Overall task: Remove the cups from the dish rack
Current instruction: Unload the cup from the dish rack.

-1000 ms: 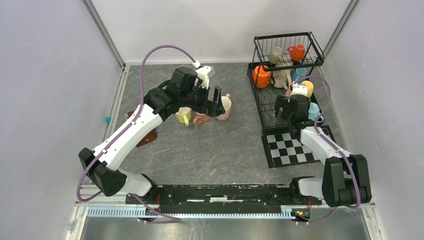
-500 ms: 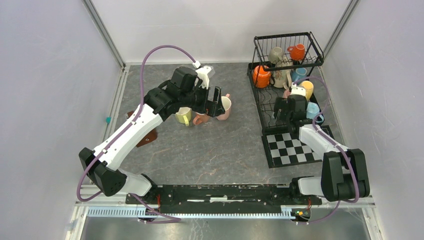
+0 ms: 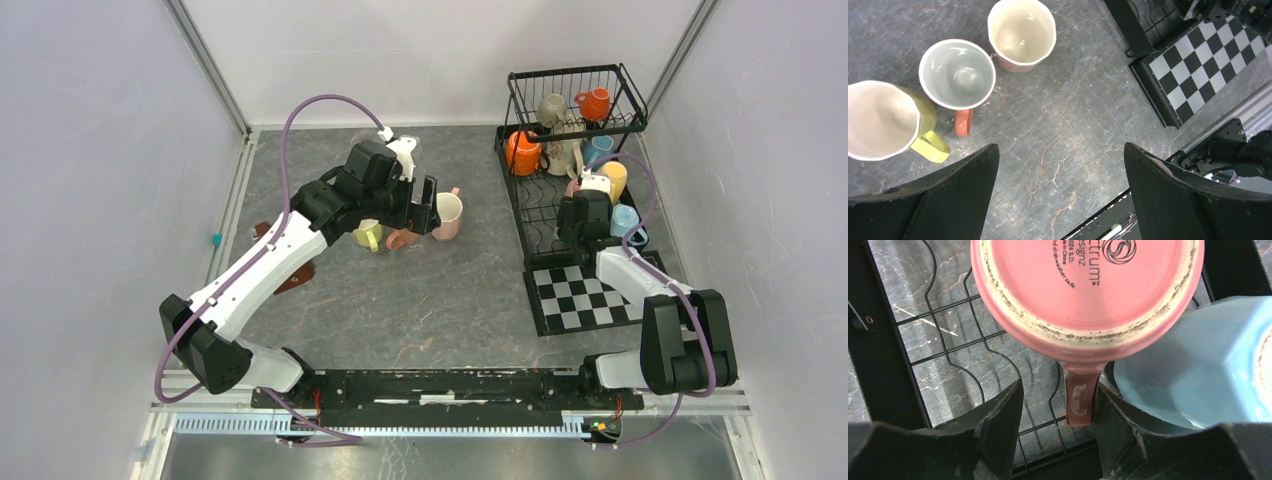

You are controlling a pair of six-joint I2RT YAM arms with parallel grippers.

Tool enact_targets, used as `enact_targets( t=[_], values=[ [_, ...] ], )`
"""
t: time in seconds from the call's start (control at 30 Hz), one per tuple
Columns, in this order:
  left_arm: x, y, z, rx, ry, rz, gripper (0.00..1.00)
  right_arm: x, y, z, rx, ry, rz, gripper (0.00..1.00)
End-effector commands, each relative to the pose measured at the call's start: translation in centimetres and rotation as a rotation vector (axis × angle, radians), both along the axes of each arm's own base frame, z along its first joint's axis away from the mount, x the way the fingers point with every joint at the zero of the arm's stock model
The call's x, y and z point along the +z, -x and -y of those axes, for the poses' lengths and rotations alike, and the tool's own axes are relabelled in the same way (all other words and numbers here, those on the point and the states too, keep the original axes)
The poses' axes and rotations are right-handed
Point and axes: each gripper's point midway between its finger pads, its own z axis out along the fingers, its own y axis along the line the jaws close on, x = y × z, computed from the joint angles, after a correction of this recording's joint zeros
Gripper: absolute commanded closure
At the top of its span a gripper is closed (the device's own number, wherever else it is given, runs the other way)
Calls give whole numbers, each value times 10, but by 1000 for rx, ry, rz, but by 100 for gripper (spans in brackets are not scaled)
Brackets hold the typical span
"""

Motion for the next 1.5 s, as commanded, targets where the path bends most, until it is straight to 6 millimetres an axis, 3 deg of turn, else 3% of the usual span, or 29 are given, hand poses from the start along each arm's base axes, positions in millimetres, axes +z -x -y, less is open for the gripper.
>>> enact_targets(
  t=[0.0,0.2,0.33,0.57,0.93,1.47],
  values=[
    [21,-9,-13,131,68,53,0,10,-10,5,-13,28,49,43],
    [36,-12,-35,241,118,76,0,10,-13,8,-18,50,48,48],
    [49,-9,-40,247,152,96,0,9,-14,10,-18,66,38,53],
    [54,-5,-42,243,174,97,0,5,-14,13,-20,84,32,62],
    [58,0,-43,249,203,93,0,16,-21,13,-15,95,54,100],
    [49,8,-22,241,367,4,0,71,-23,1,21,24,219,100]
  ],
)
